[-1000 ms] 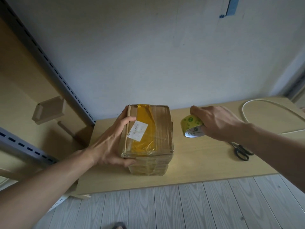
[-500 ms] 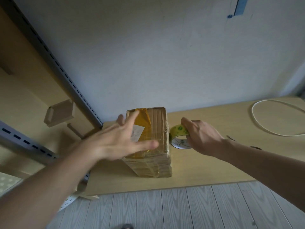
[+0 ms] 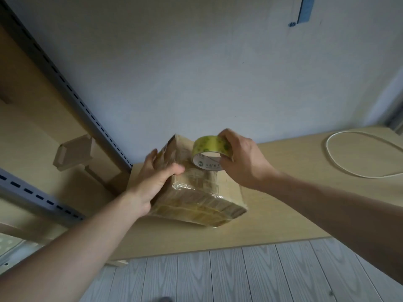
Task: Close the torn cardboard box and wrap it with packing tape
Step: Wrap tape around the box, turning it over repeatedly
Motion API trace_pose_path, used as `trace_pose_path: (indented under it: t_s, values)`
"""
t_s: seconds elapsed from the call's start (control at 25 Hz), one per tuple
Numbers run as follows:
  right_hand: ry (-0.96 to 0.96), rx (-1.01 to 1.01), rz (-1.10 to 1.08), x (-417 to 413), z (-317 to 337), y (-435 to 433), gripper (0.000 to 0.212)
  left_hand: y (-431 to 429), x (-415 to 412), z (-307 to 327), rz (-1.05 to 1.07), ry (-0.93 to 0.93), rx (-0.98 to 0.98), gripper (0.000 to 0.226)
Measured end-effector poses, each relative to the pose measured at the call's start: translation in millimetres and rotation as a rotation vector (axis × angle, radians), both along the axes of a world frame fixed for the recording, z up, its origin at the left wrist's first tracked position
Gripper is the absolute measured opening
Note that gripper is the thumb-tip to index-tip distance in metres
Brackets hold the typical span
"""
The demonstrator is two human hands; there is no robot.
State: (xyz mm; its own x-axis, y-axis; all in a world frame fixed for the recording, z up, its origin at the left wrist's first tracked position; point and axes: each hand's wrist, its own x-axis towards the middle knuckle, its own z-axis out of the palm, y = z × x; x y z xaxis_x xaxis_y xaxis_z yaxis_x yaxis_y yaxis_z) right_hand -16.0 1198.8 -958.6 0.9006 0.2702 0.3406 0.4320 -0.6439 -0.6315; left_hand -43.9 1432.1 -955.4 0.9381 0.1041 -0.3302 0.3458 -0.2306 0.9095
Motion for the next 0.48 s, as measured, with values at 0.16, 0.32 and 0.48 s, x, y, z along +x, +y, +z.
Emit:
trace_pose_path:
  t_s: [0.16,0.32,0.48]
  values:
    - [0.135,0.067,-0.006,9.2,-7.2,11.6,0.024,8.4,0.4,-20.6,-0.095,0.066,-0.202,0.105]
    - [0.122,0.097,0.087,5.8,-21.4,26.9,0.038,38.6,9.6,-33.5,-0.255,0.238,-0.175,0.107]
    - [0.082,0.043,0.152,7.0,-16.3,29.2,0.044,51.3,5.2,-46.8,-0.268,0.097,-0.195,0.09]
